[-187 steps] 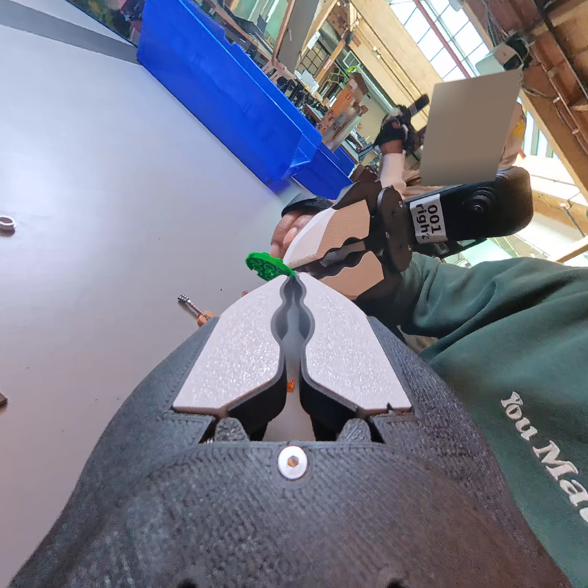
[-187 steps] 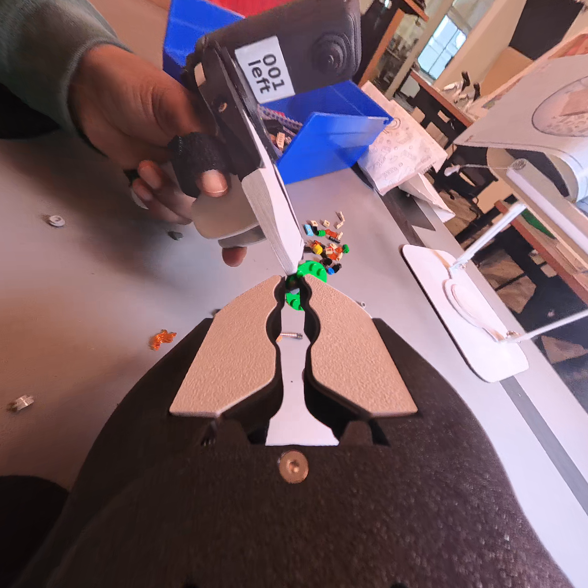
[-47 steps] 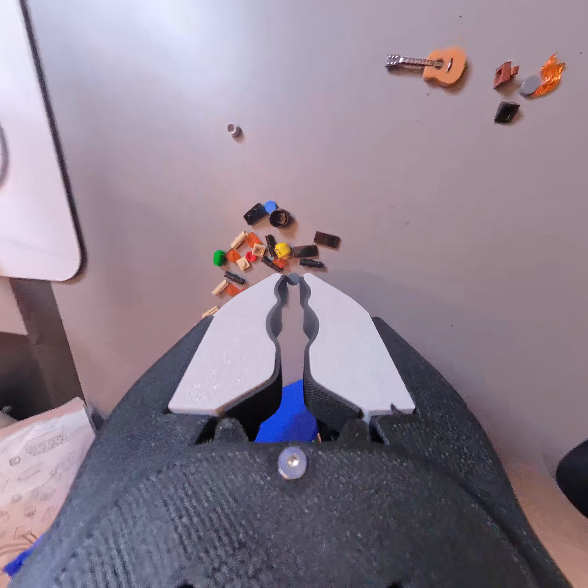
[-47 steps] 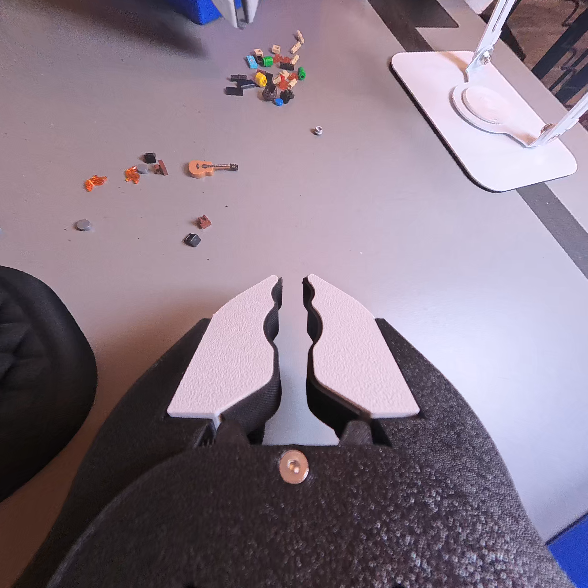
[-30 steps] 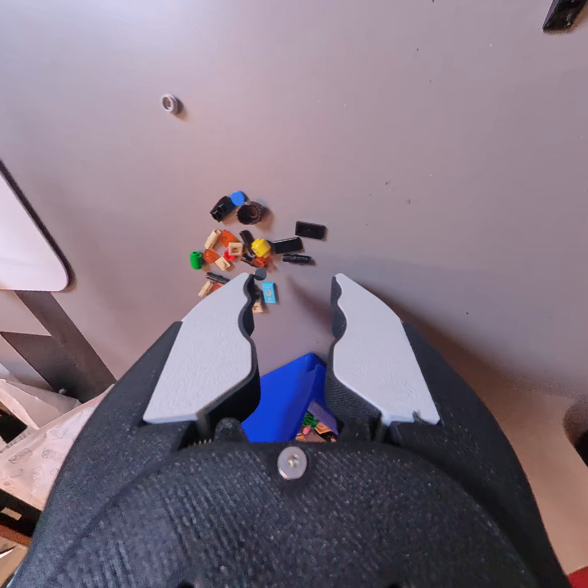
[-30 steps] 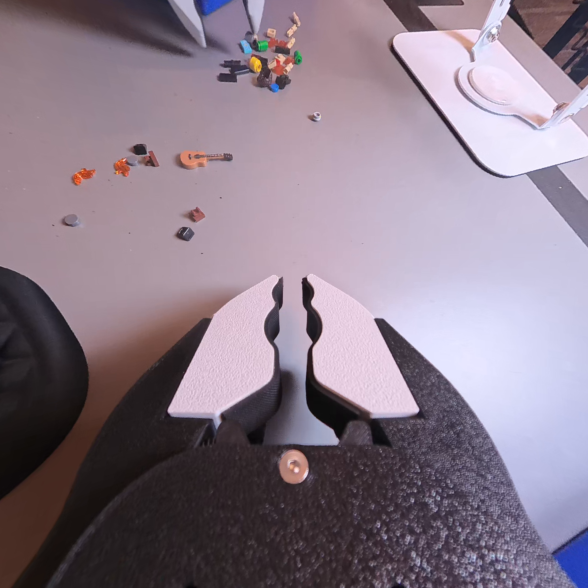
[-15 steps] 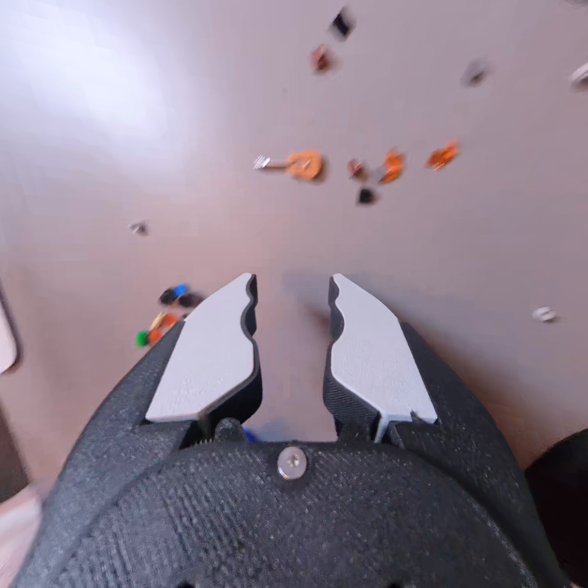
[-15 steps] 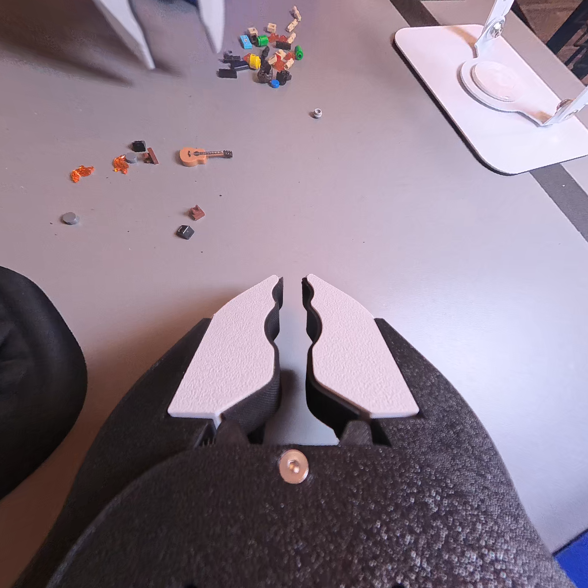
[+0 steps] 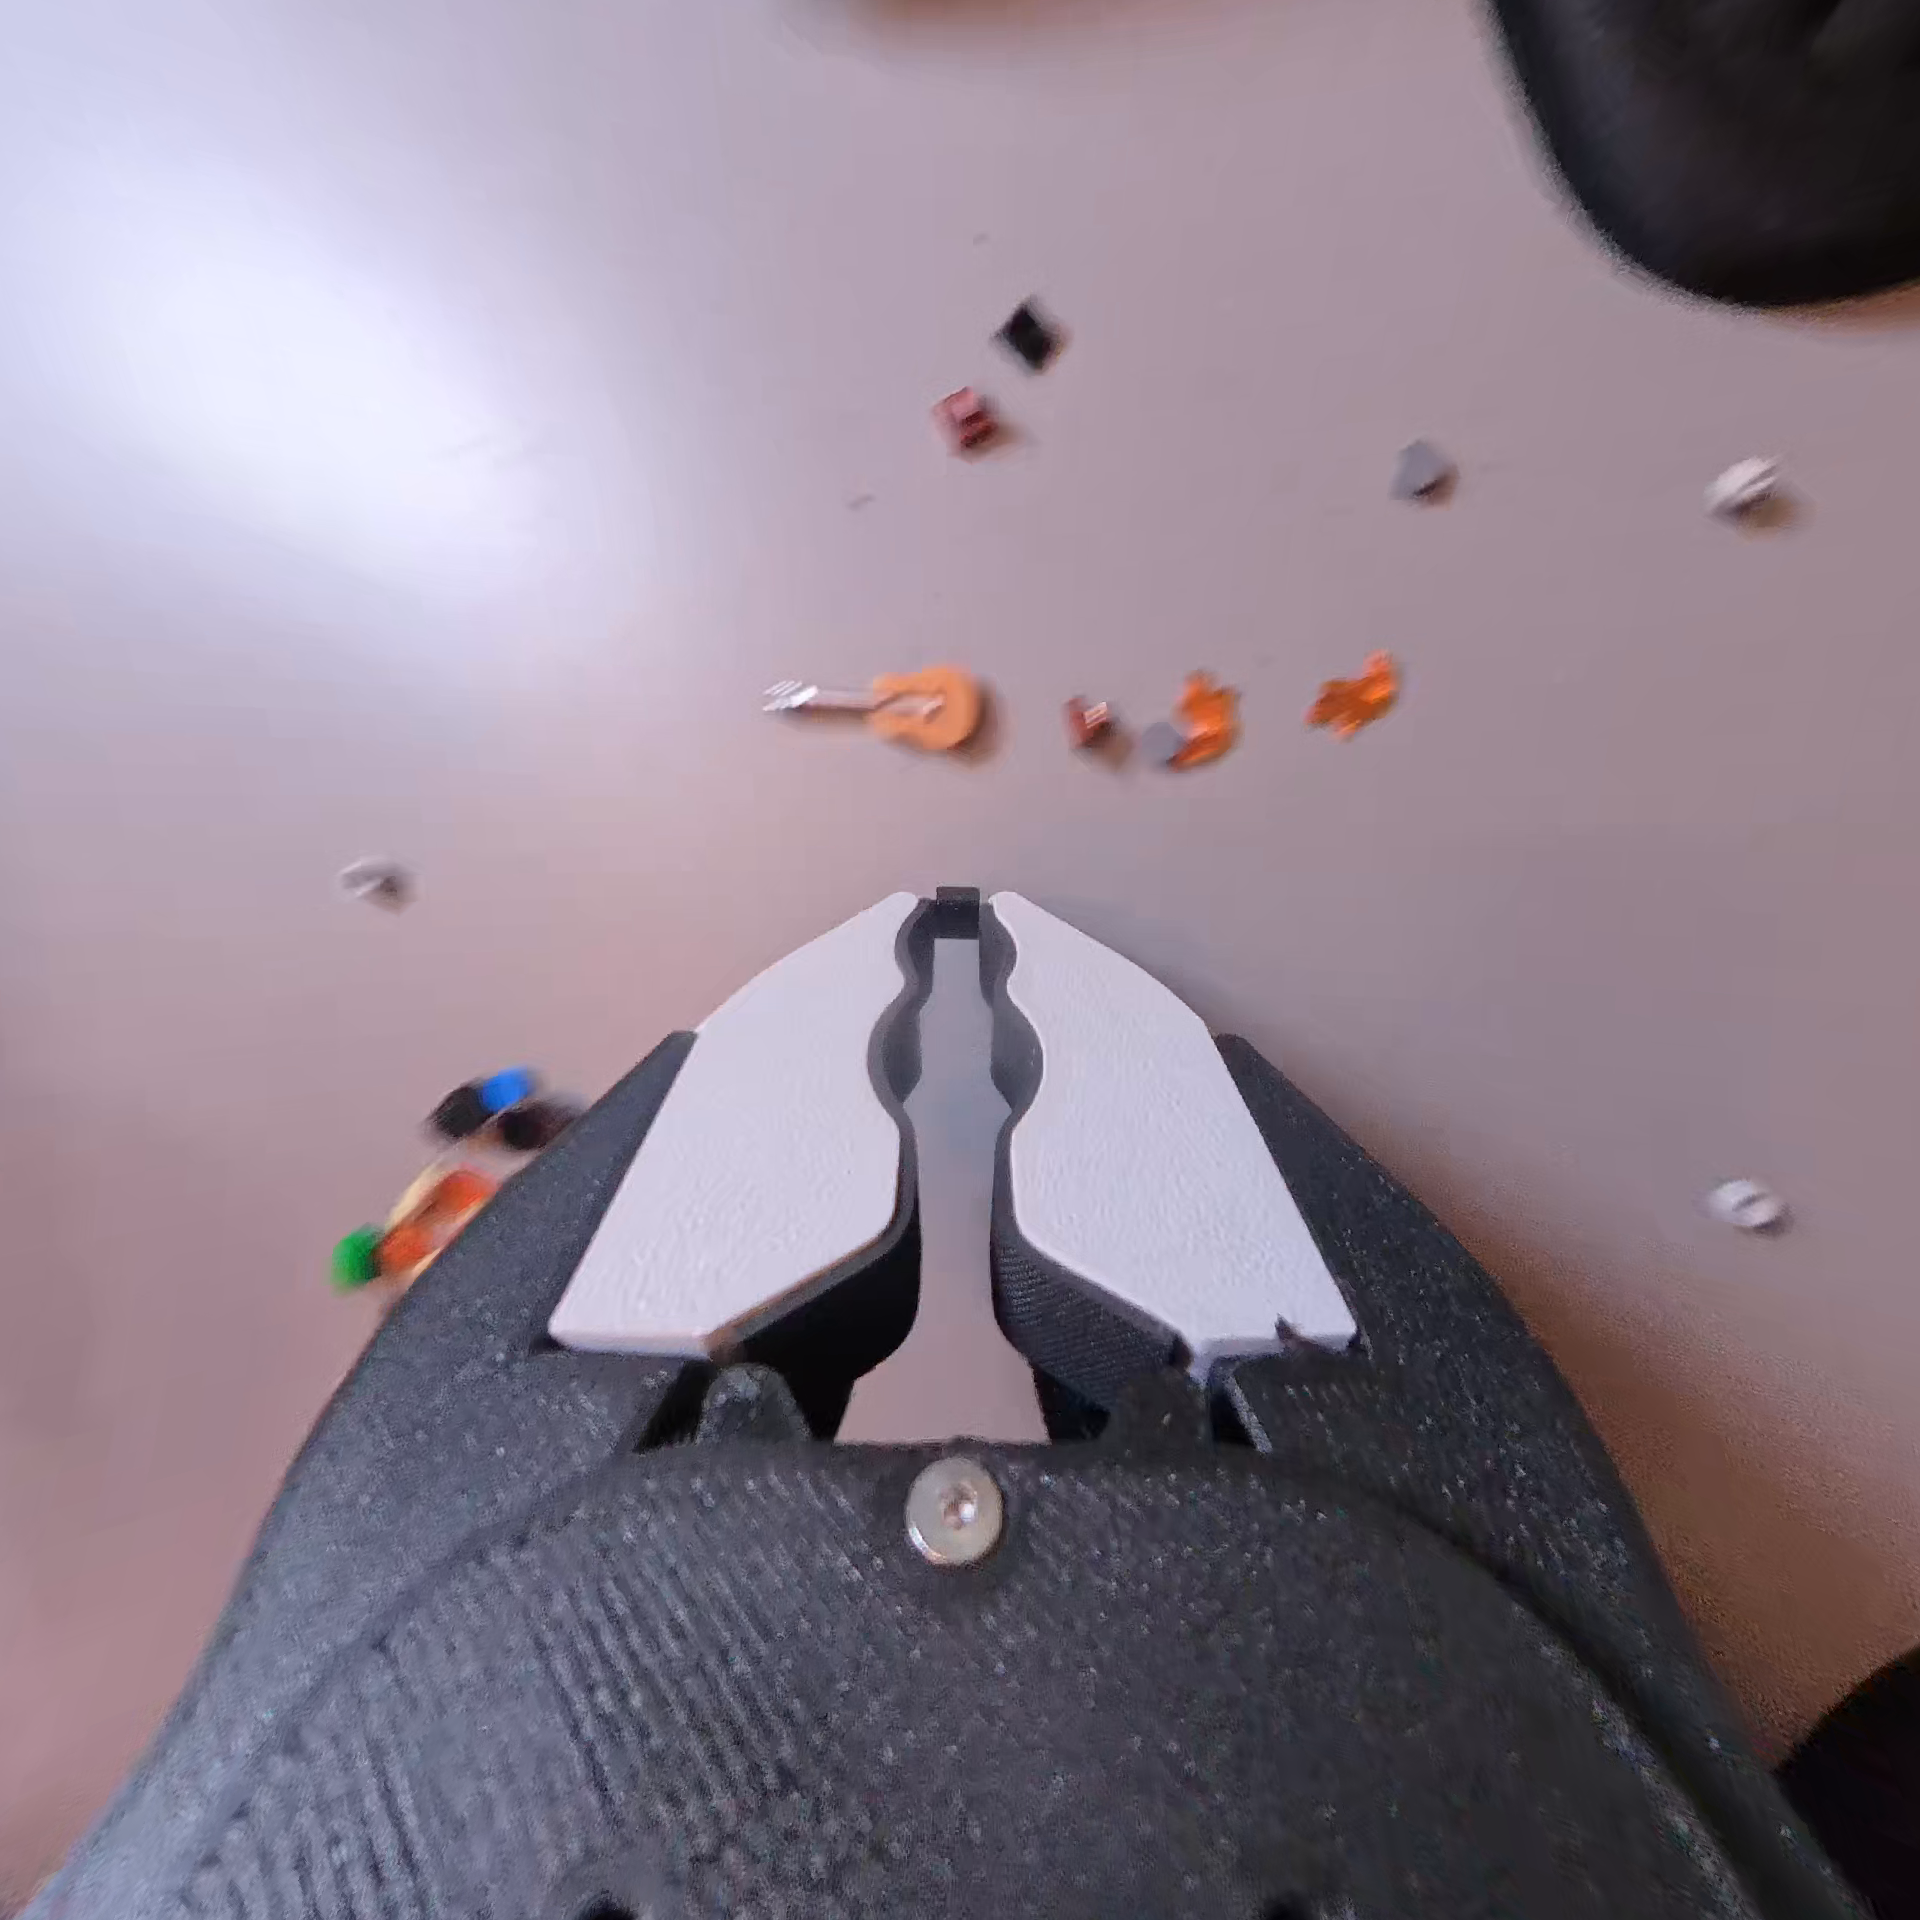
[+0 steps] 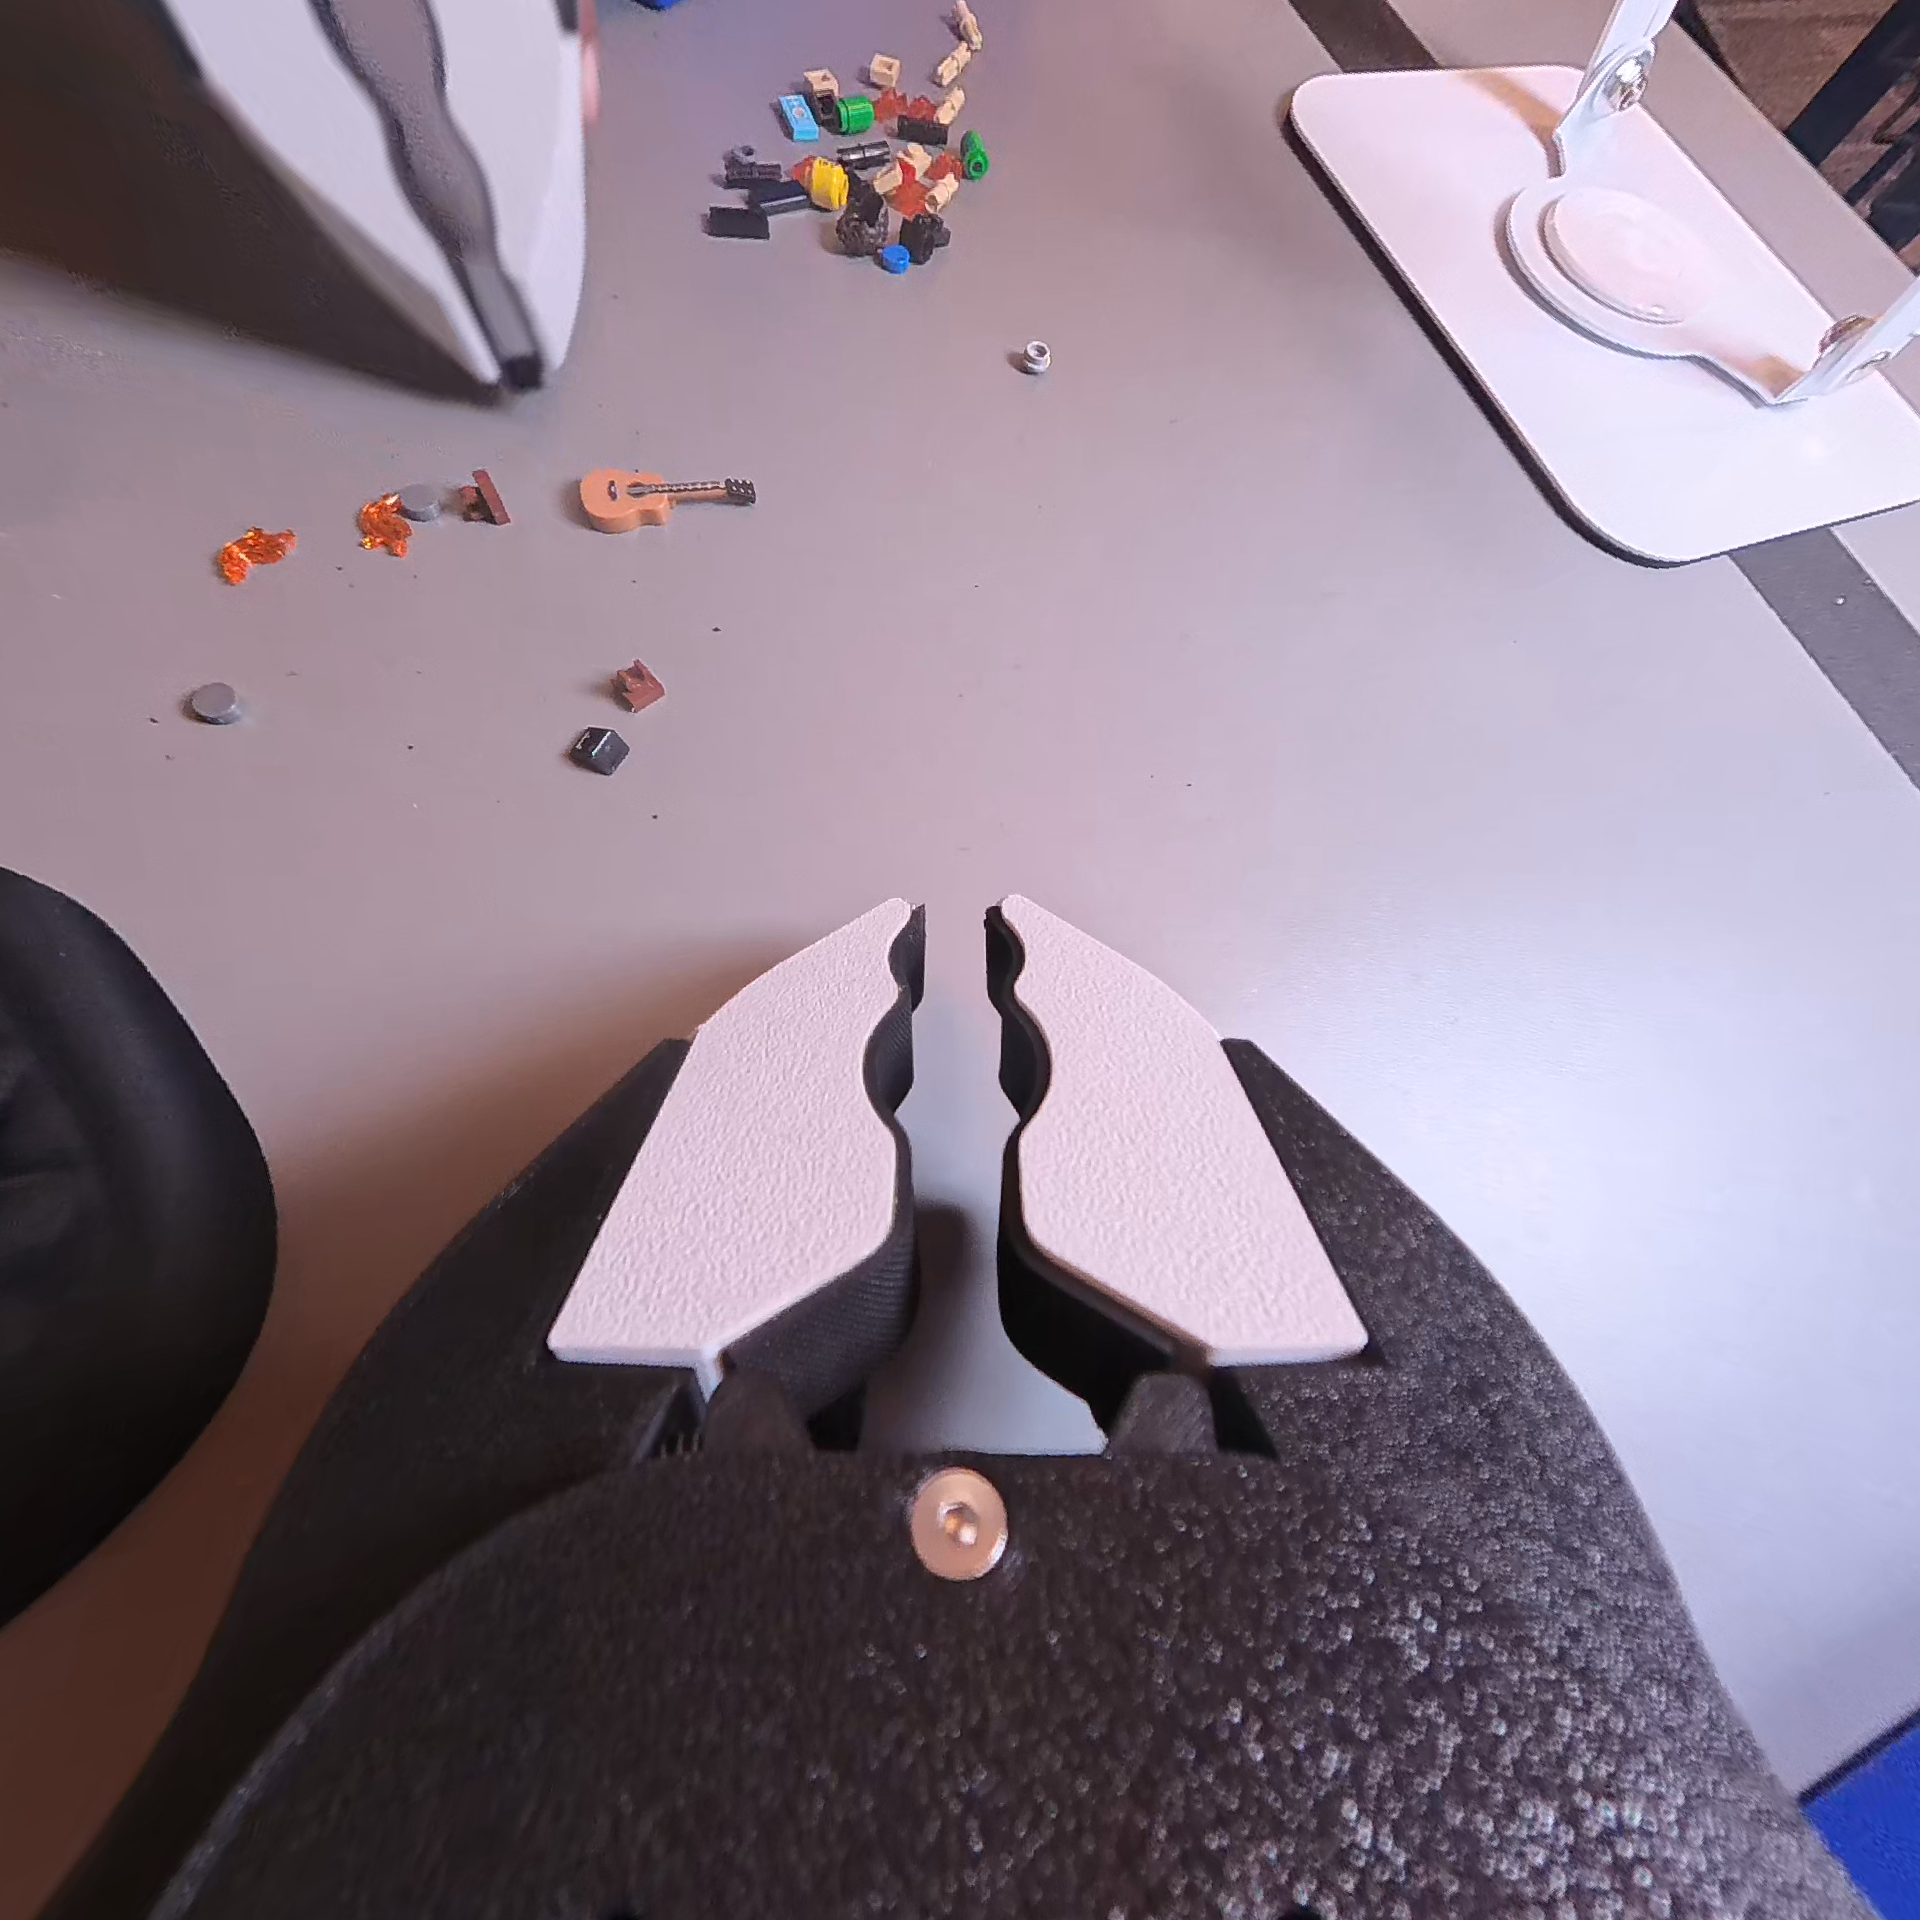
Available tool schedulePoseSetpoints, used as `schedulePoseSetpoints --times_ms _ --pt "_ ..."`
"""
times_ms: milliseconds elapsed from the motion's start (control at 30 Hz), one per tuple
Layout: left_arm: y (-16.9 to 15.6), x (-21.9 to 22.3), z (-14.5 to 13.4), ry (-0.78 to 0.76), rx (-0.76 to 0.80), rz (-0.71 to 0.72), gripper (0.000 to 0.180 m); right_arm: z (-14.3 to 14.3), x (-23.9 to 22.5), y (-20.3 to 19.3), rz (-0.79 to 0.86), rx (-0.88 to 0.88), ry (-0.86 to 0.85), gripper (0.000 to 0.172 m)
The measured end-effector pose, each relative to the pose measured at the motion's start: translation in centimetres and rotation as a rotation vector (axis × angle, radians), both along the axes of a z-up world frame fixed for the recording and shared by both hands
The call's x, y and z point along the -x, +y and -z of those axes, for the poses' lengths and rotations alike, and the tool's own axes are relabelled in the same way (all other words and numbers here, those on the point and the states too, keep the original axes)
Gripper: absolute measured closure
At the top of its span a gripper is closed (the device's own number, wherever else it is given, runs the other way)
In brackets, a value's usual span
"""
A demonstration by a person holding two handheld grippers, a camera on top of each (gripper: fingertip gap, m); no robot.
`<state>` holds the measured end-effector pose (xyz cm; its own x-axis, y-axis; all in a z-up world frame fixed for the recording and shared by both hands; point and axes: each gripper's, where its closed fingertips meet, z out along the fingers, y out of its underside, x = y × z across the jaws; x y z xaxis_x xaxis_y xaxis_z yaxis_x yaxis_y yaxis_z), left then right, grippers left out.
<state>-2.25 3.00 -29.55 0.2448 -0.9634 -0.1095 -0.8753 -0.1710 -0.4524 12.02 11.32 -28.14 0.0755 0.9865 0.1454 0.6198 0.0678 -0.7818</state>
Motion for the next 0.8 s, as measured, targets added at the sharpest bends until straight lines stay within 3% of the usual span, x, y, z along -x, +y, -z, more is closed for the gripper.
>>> schedulePoseSetpoints --times_ms 133,333,400,600,733,800 --pt "4.9 6.8 -2.1 0.282 -0.184 -0.057 0.171 0.1 0.1 -0.1 -0.003 0.005 -0.002 0.161" --pt "6.1 9.9 -1.0 0.429 -0.016 -0.100 0.149 0.3 0.1 -0.1 0.000 0.002 -0.011 0.161" --pt "6.0 9.8 -0.9 0.457 -0.024 -0.080 0.145 0.2 0.0 0.1 0.005 0.003 -0.004 0.161" --pt "4.8 7.2 -0.7 0.390 -0.015 -0.035 0.134 0.1 -0.1 0.1 0.006 0.003 -0.004 0.161" --pt "2.7 0.7 -1.6 0.075 0.033 0.040 0.143 0.1 0.0 0.0 0.002 0.001 -0.006 0.161" --pt "1.9 -1.4 -1.3 0.007 0.041 0.074 0.150 0.2 0.0 0.0 0.003 0.002 -0.009 0.161"
